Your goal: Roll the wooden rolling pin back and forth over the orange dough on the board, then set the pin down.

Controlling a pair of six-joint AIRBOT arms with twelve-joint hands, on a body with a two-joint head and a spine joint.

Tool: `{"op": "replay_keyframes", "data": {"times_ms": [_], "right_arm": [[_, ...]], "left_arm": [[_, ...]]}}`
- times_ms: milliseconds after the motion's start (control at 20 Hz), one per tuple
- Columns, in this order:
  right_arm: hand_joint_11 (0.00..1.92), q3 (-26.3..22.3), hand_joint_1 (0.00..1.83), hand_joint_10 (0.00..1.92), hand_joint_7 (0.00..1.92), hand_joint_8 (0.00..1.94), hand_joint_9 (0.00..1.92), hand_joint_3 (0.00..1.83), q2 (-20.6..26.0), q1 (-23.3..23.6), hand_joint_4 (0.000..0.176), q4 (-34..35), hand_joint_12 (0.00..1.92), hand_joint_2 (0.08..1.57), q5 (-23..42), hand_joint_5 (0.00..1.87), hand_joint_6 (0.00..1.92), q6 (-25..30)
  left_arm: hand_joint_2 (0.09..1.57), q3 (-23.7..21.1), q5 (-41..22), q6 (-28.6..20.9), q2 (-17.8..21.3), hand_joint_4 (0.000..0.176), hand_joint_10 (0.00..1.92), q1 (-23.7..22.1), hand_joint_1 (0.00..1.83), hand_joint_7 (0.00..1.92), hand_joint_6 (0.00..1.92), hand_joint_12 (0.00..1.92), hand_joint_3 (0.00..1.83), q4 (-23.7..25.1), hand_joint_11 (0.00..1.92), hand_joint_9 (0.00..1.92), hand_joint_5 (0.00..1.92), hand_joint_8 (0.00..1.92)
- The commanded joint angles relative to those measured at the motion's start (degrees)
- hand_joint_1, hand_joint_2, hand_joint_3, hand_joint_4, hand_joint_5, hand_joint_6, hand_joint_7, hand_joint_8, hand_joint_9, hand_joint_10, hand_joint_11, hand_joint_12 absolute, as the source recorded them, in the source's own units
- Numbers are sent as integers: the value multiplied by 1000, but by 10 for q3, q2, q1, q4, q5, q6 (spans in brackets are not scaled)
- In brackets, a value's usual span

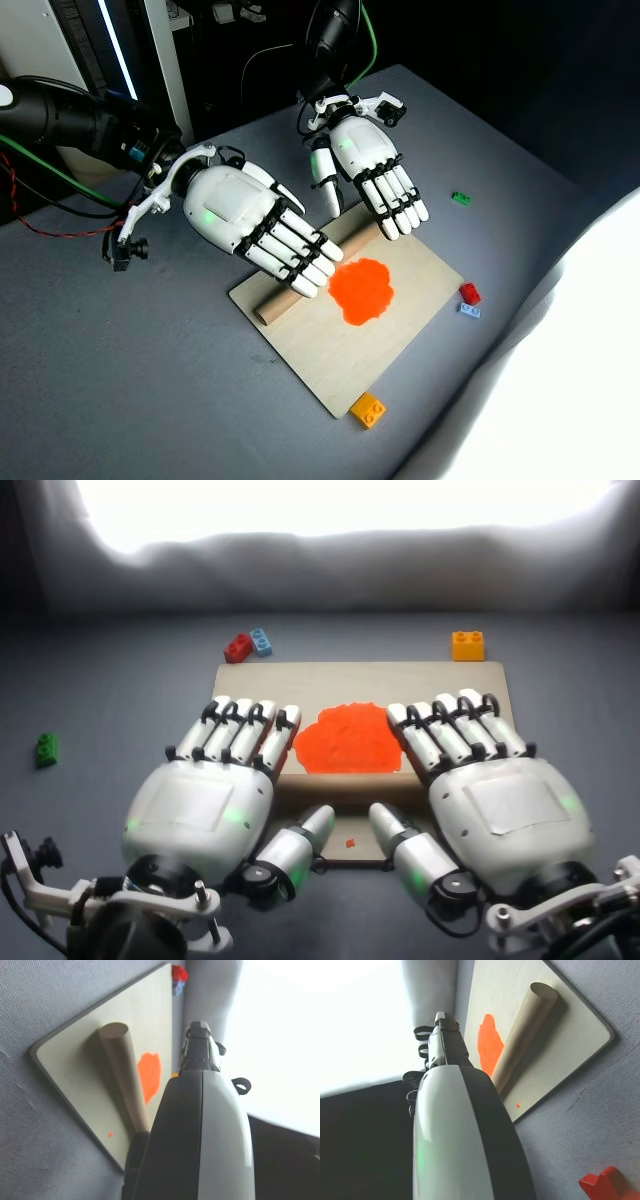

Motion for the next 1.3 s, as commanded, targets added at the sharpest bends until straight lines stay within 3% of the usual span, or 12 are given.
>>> {"op": "replay_keyframes", "data": {"times_ms": [0,150,450,1250], "right_arm": [[0,4,0,1,86,0,38,0,-3,2,0,-51,0,1453,43,79,0,3],[0,24,0,2,57,1,7,0,-18,1,0,-51,0,1439,43,50,1,6],[0,61,0,0,53,0,4,21,-43,-9,0,-51,0,1546,39,75,10,11],[0,104,0,0,53,5,1,9,-64,-4,0,-51,0,1544,8,80,7,41]], "left_arm": [[1434,5,-53,-6,-2,0,0,1,0,24,7,0,0,45,0,0,32,6],[1417,10,-53,-16,-9,0,0,6,0,6,0,0,0,52,0,0,17,0],[1468,24,-53,-40,-19,0,0,20,0,0,0,0,12,70,0,0,0,0],[1469,66,-50,-55,-47,0,0,29,0,0,0,0,9,68,0,0,0,0]]}}
